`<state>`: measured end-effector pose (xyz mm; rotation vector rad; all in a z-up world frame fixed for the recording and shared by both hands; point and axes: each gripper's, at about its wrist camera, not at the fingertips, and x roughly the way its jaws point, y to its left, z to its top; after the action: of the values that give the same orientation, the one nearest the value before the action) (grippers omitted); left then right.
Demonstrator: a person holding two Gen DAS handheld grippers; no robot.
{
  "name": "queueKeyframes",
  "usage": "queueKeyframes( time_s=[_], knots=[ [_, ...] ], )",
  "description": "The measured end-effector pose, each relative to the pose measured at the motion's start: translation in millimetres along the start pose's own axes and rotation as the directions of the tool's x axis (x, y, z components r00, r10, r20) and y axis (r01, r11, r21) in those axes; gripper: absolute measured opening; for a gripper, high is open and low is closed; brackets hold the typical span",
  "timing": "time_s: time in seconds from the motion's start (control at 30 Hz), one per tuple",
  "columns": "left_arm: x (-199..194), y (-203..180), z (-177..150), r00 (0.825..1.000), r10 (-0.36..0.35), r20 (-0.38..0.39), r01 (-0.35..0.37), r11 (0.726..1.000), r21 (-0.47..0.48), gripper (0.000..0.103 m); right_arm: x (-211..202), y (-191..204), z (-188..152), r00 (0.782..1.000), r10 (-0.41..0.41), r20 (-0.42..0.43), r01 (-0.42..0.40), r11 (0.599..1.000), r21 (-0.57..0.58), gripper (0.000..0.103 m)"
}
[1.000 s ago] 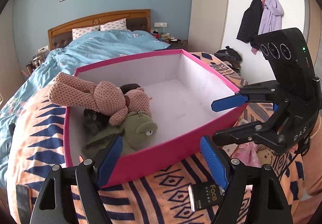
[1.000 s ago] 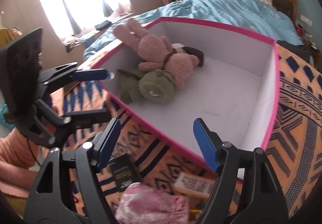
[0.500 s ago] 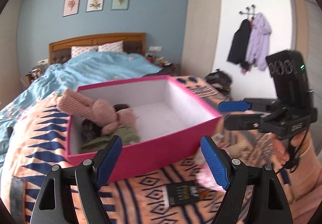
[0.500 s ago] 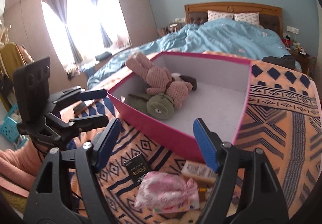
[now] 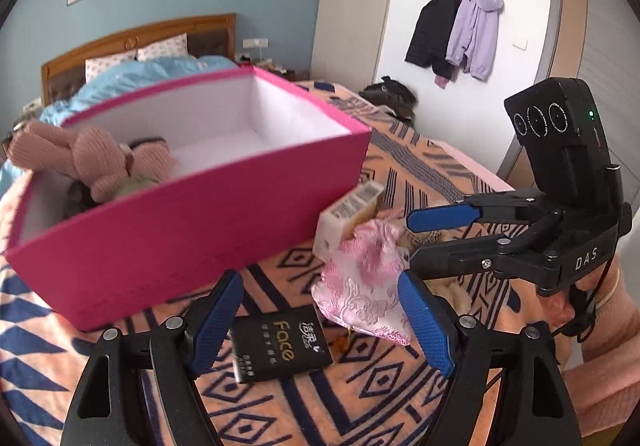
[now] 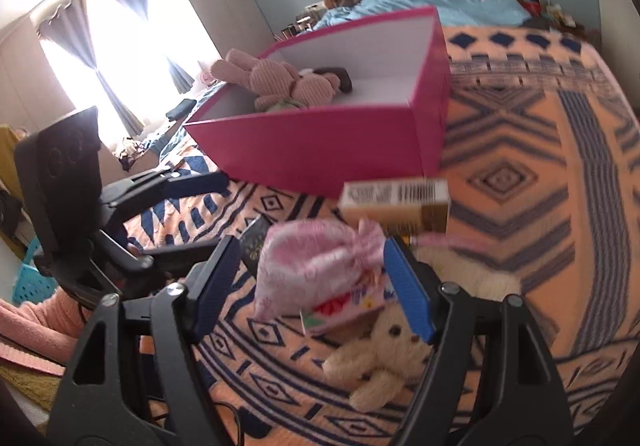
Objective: Organize objects
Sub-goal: 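Reach the right gripper to the cream teddy bear and grasp it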
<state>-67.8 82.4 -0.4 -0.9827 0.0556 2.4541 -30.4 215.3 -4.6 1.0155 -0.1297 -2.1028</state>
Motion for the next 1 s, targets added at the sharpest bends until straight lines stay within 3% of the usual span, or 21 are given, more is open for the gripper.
queueKeyframes(
  time_s=[0.13, 0.5, 0.8, 0.9, 1.0],
  knots=[
    [7.9, -1.9, -6.2, 0.999, -0.028, -0.030, 0.028, 1.000, -0.014, 0.072, 7.2, -12.8, -9.9, 0.999, -0.010, -0.030, 0.012, 0.998, 0.068, 0.063],
    [22.3, -8.8, -11.7, 0.989, -0.118, -0.092, 0.116, 0.993, -0.027, 0.045, 22.2, -24.9, -7.8, 1.000, -0.003, -0.031, 0.008, 0.989, 0.145, 0.062],
    [17.2, -28.9, -18.6, 0.980, -0.162, -0.119, 0.167, 0.985, 0.033, 0.045, 17.8, -22.0, -8.7, 0.999, -0.028, -0.040, 0.032, 0.994, 0.106, 0.062],
    [16.4, -26.3, -18.9, 0.983, -0.140, -0.115, 0.144, 0.989, 0.022, 0.045, 13.8, -21.1, -14.0, 0.999, -0.029, -0.041, 0.033, 0.995, 0.094, 0.062],
    [14.0, -18.7, -17.5, 0.986, -0.131, -0.101, 0.130, 0.991, -0.010, 0.045, 3.9, -22.5, -18.6, 0.995, -0.100, -0.025, 0.102, 0.992, 0.077, 0.062]
  ],
)
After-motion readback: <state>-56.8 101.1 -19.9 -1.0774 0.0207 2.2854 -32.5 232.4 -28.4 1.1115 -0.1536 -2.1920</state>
